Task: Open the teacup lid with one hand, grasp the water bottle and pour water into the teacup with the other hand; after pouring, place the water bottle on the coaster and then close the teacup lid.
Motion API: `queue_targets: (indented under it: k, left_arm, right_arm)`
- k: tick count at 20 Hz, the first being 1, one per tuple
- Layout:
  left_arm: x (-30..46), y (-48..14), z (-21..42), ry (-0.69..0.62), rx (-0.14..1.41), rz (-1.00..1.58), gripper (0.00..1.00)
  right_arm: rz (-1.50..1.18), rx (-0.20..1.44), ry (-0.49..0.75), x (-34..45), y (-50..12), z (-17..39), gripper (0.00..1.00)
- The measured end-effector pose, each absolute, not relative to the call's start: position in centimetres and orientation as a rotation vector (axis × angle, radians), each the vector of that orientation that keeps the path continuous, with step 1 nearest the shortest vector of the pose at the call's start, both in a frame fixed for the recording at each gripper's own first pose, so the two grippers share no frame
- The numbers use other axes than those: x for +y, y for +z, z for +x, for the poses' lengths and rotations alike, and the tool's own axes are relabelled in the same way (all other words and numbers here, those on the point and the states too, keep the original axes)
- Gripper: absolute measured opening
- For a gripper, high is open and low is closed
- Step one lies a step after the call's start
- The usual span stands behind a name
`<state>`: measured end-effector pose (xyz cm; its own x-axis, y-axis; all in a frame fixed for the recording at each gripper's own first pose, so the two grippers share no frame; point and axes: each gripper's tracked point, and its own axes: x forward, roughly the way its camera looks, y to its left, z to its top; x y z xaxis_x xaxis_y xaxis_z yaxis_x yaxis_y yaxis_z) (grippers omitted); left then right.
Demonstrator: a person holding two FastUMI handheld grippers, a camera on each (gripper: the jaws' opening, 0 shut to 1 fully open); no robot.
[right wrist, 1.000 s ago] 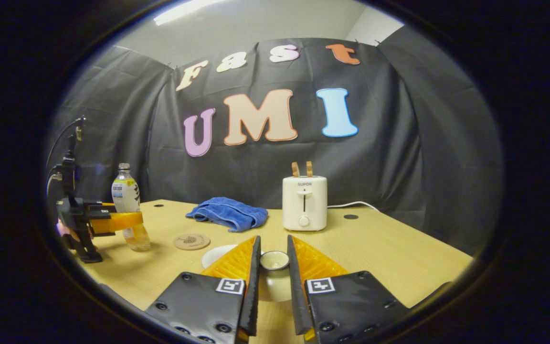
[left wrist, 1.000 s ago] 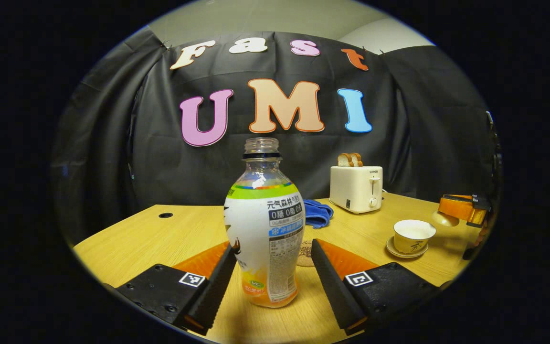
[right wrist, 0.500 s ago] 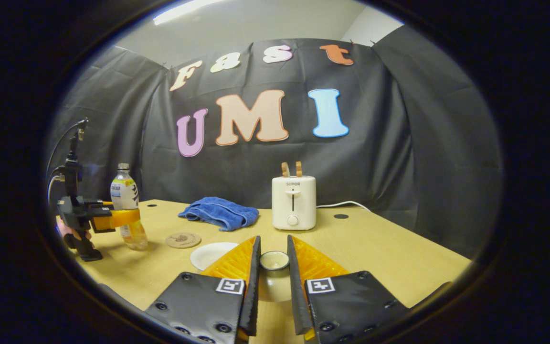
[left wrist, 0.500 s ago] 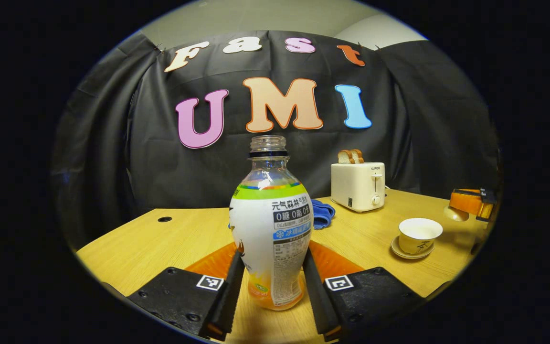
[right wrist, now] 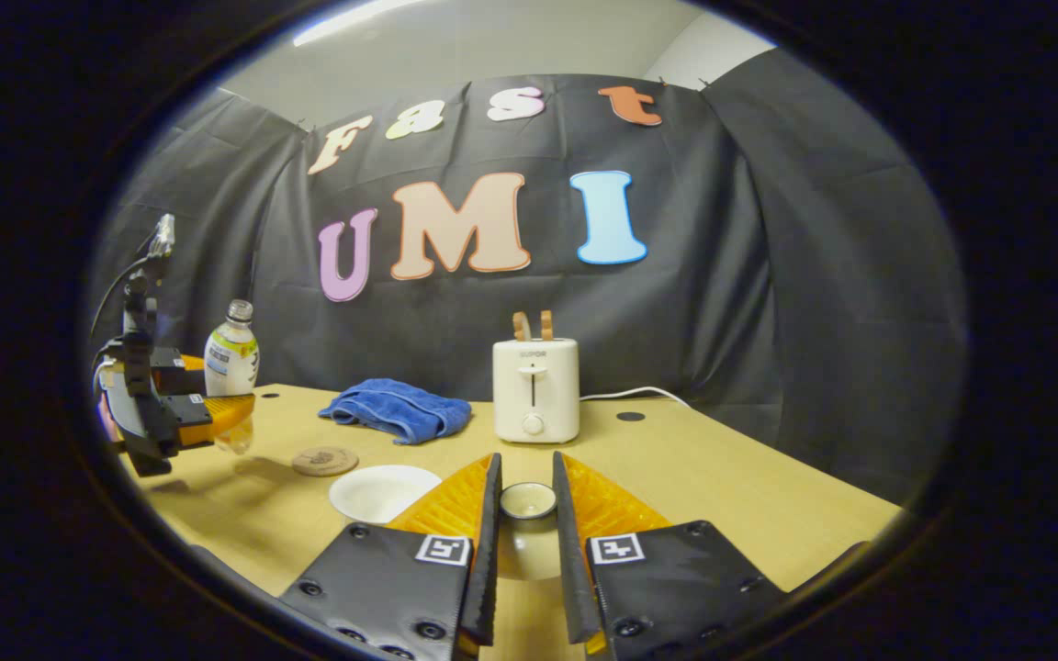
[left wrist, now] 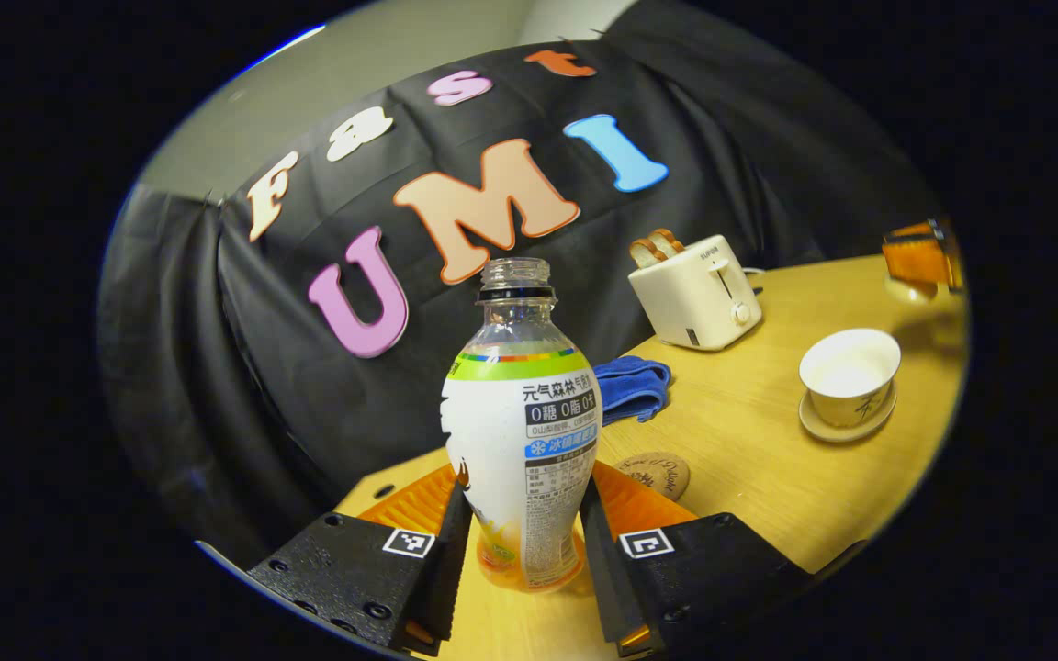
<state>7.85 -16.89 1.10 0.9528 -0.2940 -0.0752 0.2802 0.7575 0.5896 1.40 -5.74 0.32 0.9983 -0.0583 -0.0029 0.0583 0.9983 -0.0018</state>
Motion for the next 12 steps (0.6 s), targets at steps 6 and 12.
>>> queue_targets:
  k: [6, 12]
  left_arm:
    - [-19.3, 1.8, 8.2, -0.356, -0.105, 1.052, 0.58]
    - [-20.7, 0.3, 8.6, -0.397, -0.119, 1.299, 0.59]
  right_arm:
    - [-0.002, 0.0, -0.114, -8.1, 0.5, 1.3, 0.32]
    - [-0.003, 0.0, -0.114, -8.1, 0.5, 1.3, 0.32]
